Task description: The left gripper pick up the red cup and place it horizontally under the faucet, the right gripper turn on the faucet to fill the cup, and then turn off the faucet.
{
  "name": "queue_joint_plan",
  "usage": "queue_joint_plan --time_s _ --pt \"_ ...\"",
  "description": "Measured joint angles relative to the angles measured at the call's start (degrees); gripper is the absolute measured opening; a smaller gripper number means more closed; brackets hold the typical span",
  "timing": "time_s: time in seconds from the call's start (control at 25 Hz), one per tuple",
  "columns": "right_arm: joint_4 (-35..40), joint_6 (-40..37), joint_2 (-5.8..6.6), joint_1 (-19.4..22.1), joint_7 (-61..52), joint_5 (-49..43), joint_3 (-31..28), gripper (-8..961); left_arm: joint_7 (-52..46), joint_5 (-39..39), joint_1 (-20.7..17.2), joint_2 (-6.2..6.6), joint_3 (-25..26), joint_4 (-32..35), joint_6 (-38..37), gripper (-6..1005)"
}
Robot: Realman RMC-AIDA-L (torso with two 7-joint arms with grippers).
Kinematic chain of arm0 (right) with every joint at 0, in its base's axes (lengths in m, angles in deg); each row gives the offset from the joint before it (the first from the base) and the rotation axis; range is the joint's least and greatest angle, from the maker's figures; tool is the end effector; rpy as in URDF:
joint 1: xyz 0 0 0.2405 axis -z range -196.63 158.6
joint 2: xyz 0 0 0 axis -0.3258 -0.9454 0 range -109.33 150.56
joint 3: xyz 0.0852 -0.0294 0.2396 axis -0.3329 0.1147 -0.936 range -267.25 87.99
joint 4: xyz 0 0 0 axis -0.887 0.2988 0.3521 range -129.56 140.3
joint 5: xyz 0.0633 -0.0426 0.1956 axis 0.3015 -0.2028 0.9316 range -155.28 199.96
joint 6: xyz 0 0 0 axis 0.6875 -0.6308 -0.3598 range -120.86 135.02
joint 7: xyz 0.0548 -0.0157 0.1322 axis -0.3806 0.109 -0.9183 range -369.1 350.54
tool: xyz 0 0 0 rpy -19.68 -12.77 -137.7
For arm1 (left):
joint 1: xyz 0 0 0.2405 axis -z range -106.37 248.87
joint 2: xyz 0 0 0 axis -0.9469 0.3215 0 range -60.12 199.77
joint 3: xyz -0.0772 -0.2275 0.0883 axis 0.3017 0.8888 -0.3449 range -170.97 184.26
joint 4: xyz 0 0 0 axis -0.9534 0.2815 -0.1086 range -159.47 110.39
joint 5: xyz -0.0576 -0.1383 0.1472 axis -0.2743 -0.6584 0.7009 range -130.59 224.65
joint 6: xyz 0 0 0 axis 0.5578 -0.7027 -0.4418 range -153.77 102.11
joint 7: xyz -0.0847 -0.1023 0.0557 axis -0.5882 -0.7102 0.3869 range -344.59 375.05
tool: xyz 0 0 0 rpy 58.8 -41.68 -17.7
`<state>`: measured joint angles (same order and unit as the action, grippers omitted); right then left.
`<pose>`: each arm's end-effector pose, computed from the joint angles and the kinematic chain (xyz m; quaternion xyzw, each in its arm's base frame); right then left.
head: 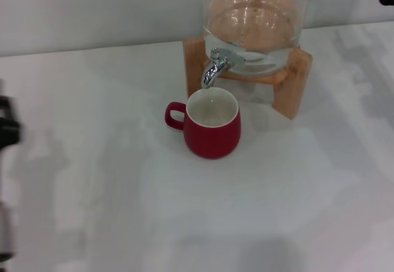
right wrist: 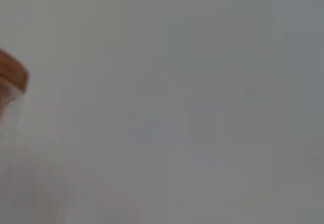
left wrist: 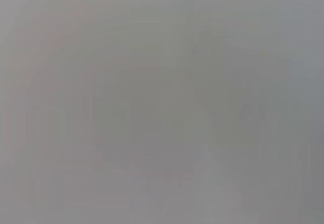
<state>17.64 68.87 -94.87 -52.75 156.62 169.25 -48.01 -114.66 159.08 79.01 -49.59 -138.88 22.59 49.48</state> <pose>0.3174 0.4043 0.0916 -0.6391 0.1551 0.2996 0.6912 -0.2505 0.2651 -0.0404 -0.6369 -0.0764 -0.1990 0.7409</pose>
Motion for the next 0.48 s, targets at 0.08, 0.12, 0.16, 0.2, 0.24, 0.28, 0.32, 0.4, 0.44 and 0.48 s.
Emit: queue_joint_plan --time_s 0.08,0.12,0.16,0.2,0.24,0.28,0.32,0.4,0.44,0.48 --pt "0.13 0.06 0.03 0.43 0.03 1.03 -0.03 675 -3.21 0.02 0.22 -0.01 0.0 -2.44 6.48 350" --pt "0.22 0.18 0.04 0.63 0.05 1.82 -0.04 675 -6.38 0.01 0.42 -0.01 0.12 -4.64 10.92 351" --pt "0.29 0.45 0.06 0.91 0.05 2.81 -0.04 675 -9.57 -0.06 0.65 -0.03 0.24 -6.73 14.81 351" --pt "0.32 0.74 0.09 1.15 0.0 3.61 -0.06 675 -11.96 -0.22 0.78 -0.02 0.37 -8.4 17.6 351" --pt "0.33 1.2 0.11 1.37 -0.07 4.44 -0.05 675 -15.71 -0.43 0.98 -0.03 0.5 -10.73 20.67 351" --pt "0.35 1.94 0.14 1.71 -0.18 5.38 -0.06 675 -18.55 -0.51 1.09 -0.03 0.75 -12.59 22.58 352" --pt "0.36 2.93 0.14 2.1 -0.26 6.09 -0.05 675 -21.38 -0.6 1.14 -0.01 1.09 -14.34 24.25 352" --pt "0.37 4.67 0.16 2.75 -0.31 6.92 -0.1 675 -27.05 -0.68 1.46 0.06 1.91 -18.14 26.46 352" --pt "0.37 5.24 0.16 2.92 -0.34 7.14 -0.11 675 -29.46 -0.71 1.77 0.12 2.38 -19.85 26.93 353" --pt "0.37 6.35 0.16 3.26 -0.42 7.48 -0.13 675 -31.63 -0.83 2.16 0.16 2.99 -21.65 27.11 353"
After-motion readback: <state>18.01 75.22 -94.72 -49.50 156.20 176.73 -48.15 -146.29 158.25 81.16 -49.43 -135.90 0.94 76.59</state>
